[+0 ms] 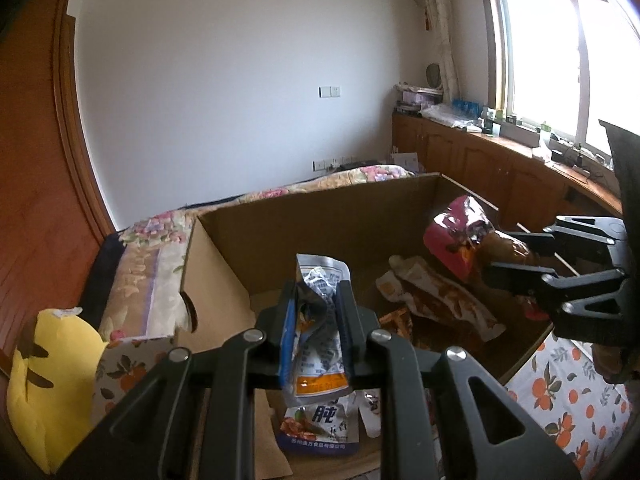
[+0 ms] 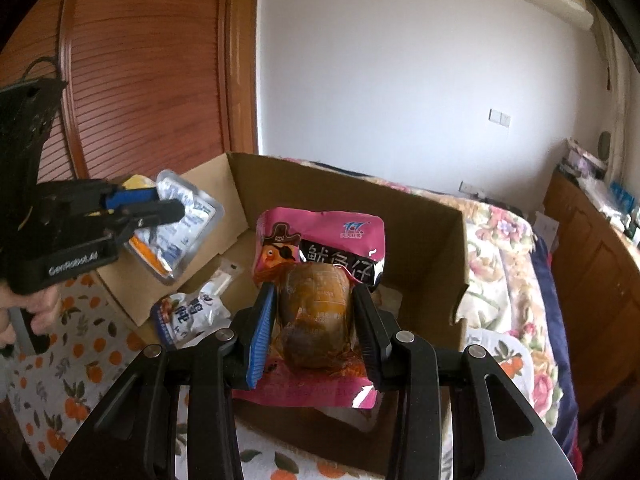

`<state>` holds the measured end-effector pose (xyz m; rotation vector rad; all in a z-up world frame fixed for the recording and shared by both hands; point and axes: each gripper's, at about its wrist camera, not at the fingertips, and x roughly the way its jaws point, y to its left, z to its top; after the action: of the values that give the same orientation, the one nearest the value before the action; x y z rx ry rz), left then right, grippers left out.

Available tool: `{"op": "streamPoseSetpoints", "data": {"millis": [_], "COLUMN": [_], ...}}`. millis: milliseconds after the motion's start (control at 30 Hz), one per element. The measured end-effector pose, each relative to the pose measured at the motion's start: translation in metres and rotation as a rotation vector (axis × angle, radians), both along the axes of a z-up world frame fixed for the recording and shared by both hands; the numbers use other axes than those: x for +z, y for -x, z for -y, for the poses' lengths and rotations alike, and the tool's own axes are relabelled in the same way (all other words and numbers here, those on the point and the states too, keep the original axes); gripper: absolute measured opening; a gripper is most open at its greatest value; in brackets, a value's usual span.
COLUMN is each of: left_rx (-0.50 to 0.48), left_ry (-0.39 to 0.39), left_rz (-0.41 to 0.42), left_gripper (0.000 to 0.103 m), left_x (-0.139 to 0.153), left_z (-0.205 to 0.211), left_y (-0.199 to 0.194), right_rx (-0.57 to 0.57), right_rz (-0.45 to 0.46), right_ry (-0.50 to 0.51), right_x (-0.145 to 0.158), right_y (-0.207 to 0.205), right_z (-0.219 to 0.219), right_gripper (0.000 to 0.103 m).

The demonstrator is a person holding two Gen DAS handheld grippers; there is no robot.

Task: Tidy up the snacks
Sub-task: 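Open left tool to drop the tray packet while right tool releases the pink snack into the box, then move left tool to the blue packet while right tool approaches the clear seed-bar tray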

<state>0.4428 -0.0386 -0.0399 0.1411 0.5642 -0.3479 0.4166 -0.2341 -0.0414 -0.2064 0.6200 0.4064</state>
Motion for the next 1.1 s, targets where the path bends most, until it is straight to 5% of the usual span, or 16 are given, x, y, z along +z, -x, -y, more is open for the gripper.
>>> {"op": "streamPoseSetpoints", "data": {"millis": [700, 1100], "left_rx": [-0.025, -0.044], "left_ry": [-0.072, -0.052], "left_rz": [-0.091, -0.053], "left_gripper": [0.034, 0.035], "left_x": [-0.008, 0.013], "left_z": [0.015, 0.007], "left_y": [0.022, 0.069], "right_rx": [-0.023, -0.025], "right_rz": [-0.086, -0.015], "right_ry": [-0.043, -0.045], "right_x": [-0.018, 0.010], "right_y": [-0.013, 0.047], "right_z": [0.001, 0.002], "right_gripper": [0.040, 0.043]}}
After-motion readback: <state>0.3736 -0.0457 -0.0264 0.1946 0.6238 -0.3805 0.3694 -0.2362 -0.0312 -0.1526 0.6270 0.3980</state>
